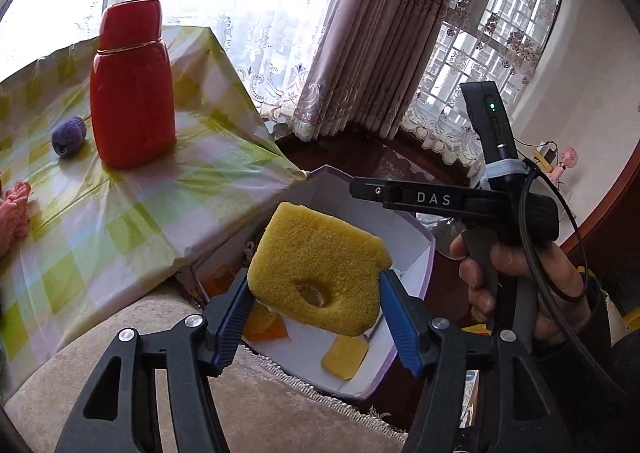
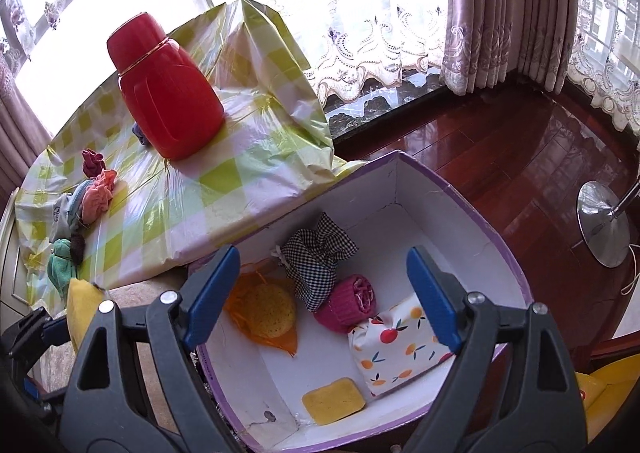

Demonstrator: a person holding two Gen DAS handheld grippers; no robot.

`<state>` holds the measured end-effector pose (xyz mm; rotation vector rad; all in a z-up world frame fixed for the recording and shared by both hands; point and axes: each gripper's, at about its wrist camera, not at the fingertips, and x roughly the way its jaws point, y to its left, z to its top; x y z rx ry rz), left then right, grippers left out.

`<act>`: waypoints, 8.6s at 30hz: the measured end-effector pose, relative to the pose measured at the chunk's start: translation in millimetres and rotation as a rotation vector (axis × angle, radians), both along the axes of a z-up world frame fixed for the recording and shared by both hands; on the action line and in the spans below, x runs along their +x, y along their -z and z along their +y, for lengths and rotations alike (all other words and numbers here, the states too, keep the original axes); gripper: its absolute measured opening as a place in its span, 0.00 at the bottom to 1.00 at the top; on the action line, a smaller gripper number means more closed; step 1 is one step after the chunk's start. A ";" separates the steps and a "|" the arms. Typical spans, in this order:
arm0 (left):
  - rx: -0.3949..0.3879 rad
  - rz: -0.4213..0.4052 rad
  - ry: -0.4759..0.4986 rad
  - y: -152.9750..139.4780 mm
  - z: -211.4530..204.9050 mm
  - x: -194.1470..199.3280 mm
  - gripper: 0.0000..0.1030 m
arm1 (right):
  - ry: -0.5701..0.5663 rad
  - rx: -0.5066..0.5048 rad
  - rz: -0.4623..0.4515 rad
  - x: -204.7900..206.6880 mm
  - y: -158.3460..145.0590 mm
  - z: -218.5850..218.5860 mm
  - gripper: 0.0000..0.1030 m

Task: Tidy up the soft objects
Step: 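Carry the sponge and mesh bag into the white box and open both tools, then move both open tools back over the pile on the bed, then grasp the green terry towel with the left tool while the right tool approaches the pink towel, then close the right tool on the light blue zip pouch and lift it, then drop the blue pouch into the white box with the right tool while the left holds the towel, then lower the green towel into the white box and open the left tool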

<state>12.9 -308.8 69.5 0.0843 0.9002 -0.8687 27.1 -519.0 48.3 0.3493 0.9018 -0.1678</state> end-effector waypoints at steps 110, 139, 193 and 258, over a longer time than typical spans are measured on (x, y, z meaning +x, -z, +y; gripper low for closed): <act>-0.066 0.134 -0.946 77.7 354.4 139.8 0.45 | -0.653 -0.037 -0.001 262.7 22.5 431.9 0.88; -0.146 0.038 -1.071 62.0 363.2 113.7 0.43 | -0.720 -0.117 -0.133 228.5 16.0 426.1 0.56; -0.150 0.019 -1.002 48.3 327.3 71.9 0.43 | -0.887 -0.863 -0.302 103.8 36.9 438.4 0.53; -0.060 -0.054 -0.313 -15.9 45.5 34.2 0.44 | -0.124 -0.113 -0.026 -24.8 2.1 12.2 0.76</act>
